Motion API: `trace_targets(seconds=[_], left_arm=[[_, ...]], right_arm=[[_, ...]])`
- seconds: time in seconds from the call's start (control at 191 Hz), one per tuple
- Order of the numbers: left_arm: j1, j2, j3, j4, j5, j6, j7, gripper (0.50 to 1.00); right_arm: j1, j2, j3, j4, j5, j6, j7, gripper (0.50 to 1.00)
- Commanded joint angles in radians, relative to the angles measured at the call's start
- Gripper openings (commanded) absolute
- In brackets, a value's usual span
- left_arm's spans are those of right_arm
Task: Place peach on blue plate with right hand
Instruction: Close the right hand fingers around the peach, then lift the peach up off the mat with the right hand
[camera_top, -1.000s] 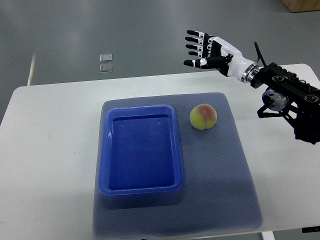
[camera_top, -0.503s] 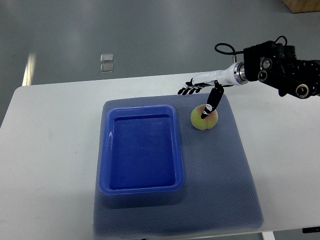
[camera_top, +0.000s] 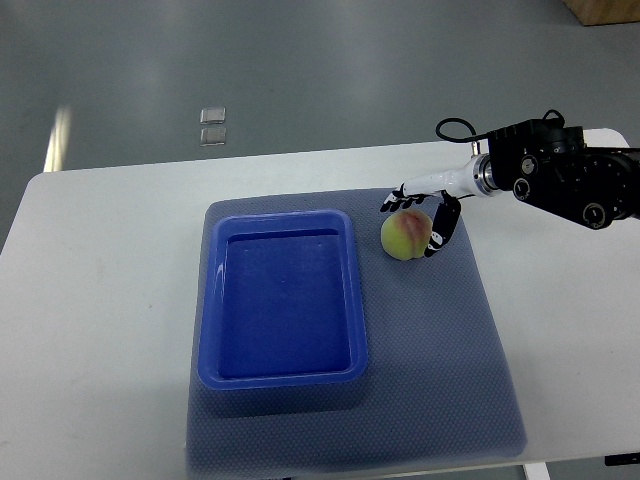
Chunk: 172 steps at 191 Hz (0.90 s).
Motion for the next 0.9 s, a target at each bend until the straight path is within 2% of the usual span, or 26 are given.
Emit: trace_targets(seconds=[0.0, 0.147, 0.152, 0.194, 0.236, 0.288, 0.293, 0.314, 0.335, 0.382, 0.387, 0.435, 0.581, 0.586, 0.597, 0.707, 0.827, 0.88, 0.885, 0.895], left_arm=[[0.0, 0.0, 0.0, 0.0, 0.0, 0.0, 0.0, 1.0], [0.0, 0.0, 0.0, 0.0, 0.0, 0.0, 0.0, 1.0], [0.0, 0.0, 0.0, 0.0, 0.0, 0.0, 0.0, 1.0], [0.0, 0.0, 0.0, 0.0, 0.0, 0.0, 0.0, 1.0], [0.0, 0.0, 0.0, 0.0, 0.0, 0.0, 0.0, 1.0], [0.0, 0.0, 0.0, 0.0, 0.0, 0.0, 0.0, 1.0], [0.0, 0.0, 0.0, 0.0, 0.0, 0.0, 0.0, 1.0], [0.0, 0.0, 0.0, 0.001, 0.0, 0.0, 0.0, 1.0], [0.0, 0.0, 0.0, 0.001, 0.0, 0.0, 0.0, 1.0], [0.0, 0.0, 0.0, 0.001, 0.0, 0.0, 0.0, 1.0], [0.0, 0.0, 0.0, 0.001, 0.0, 0.0, 0.0, 1.0], [0.0, 0.0, 0.0, 0.001, 0.0, 0.0, 0.0, 1.0], [0.0, 0.0, 0.0, 0.001, -0.001, 0.0, 0.0, 1.0], [0.0, 0.0, 0.0, 0.001, -0.001, 0.0, 0.0, 1.0], [0.0, 0.0, 0.0, 0.001, -0.001, 0.0, 0.0, 1.0], [0.0, 0.0, 0.0, 0.001, -0.001, 0.0, 0.0, 1.0], [0.0, 0.0, 0.0, 0.0, 0.0, 0.0, 0.0, 1.0], [0.0, 0.0, 0.0, 0.0, 0.0, 0.0, 0.0, 1.0], [0.0, 0.0, 0.0, 0.0, 0.0, 0.0, 0.0, 1.0], [0.0, 0.0, 0.0, 0.0, 0.0, 0.0, 0.0, 1.0]], right_arm=[[-0.015, 0.0, 0.0, -0.001, -0.003, -0.017, 0.003, 0.919], [-0.022, 0.0, 0.002, -0.001, -0.003, -0.034, 0.005, 0.897], [-0.025, 0.002, 0.0, -0.001, -0.003, -0.041, 0.005, 0.865], [-0.029, 0.003, 0.0, -0.001, -0.003, -0.048, 0.005, 0.821], [-0.032, 0.003, 0.0, -0.001, -0.005, -0.051, 0.005, 0.793], [-0.032, 0.003, 0.0, -0.001, -0.005, -0.051, 0.005, 0.793], [-0.032, 0.005, 0.0, -0.001, -0.005, -0.052, 0.005, 0.716], [-0.032, 0.005, 0.0, -0.001, -0.005, -0.052, 0.005, 0.685], [-0.031, 0.005, 0.0, -0.001, -0.005, -0.051, 0.005, 0.662], [-0.031, 0.005, 0.0, -0.001, -0.005, -0.051, 0.005, 0.662], [-0.031, 0.005, 0.002, 0.001, -0.006, -0.051, 0.005, 0.615], [-0.025, 0.0, 0.002, 0.007, -0.003, -0.048, 0.006, 0.594], [0.003, -0.028, 0.01, 0.037, 0.01, -0.023, 0.017, 0.58], [0.052, -0.059, 0.011, 0.066, 0.015, 0.003, 0.018, 0.58], [0.064, -0.067, 0.013, 0.076, 0.015, 0.012, 0.02, 0.58], [0.162, -0.159, 0.017, 0.191, 0.063, 0.078, 0.022, 0.58], [0.284, -0.264, 0.016, 0.32, 0.142, 0.129, 0.02, 0.586], [0.284, -0.264, 0.016, 0.32, 0.142, 0.129, 0.02, 0.586], [0.332, -0.312, 0.016, 0.37, 0.155, 0.153, 0.02, 0.588], [0.343, -0.324, 0.016, 0.381, 0.158, 0.158, 0.02, 0.588]])
